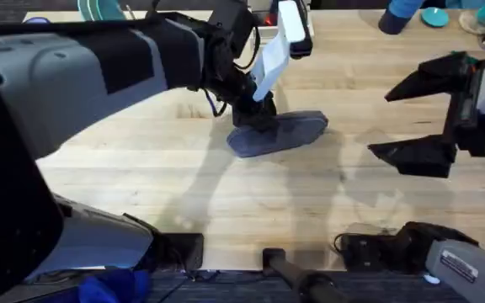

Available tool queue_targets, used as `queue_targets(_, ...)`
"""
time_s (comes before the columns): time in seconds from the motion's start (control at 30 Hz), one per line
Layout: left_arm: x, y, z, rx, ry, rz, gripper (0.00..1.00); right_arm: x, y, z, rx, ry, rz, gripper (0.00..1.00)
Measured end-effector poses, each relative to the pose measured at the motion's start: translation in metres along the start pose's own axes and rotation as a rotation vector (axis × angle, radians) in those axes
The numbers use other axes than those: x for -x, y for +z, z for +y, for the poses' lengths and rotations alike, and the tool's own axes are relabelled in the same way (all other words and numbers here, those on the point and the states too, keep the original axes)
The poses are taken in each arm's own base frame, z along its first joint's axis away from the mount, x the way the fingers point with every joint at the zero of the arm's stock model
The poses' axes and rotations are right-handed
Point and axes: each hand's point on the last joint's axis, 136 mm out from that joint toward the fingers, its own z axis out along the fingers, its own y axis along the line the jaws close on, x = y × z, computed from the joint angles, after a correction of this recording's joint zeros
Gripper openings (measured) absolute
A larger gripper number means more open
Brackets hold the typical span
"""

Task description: Unzip the bag, pick up the pens from the table one at a time and place them inside, then zip the bag closed.

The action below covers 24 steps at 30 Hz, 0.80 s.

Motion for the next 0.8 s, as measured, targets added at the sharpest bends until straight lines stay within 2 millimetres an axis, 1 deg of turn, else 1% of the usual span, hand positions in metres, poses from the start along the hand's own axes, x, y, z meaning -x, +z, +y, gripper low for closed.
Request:
queue_targets(0.17, 0.000, 0.000, 0.000, 0.000, 0.005, 0.000, 0.045, 0.006, 0.005, 0.000, 0.045, -0.079, -0.044, 0.996)
queue_targets(0.43, 0.000, 0.000, 0.000, 0.000, 0.008, 0.000, 0.044, 0.002, 0.030, -0.013, 0.166, -0.183, -0.096, 0.996)
queue_targets(0.67, 0.000, 0.000, 0.000, 0.000, 0.008, 0.000, 0.045, -0.008, 0.054, -0.023, 0.257, -0.291, -0.131, 0.996)
queue_targets(0.8, 0.000, 0.000, 0.000, 0.000, 0.008, 0.000, 0.045, -0.017, 0.068, -0.030, 0.292, -0.320, -0.140, 0.996)
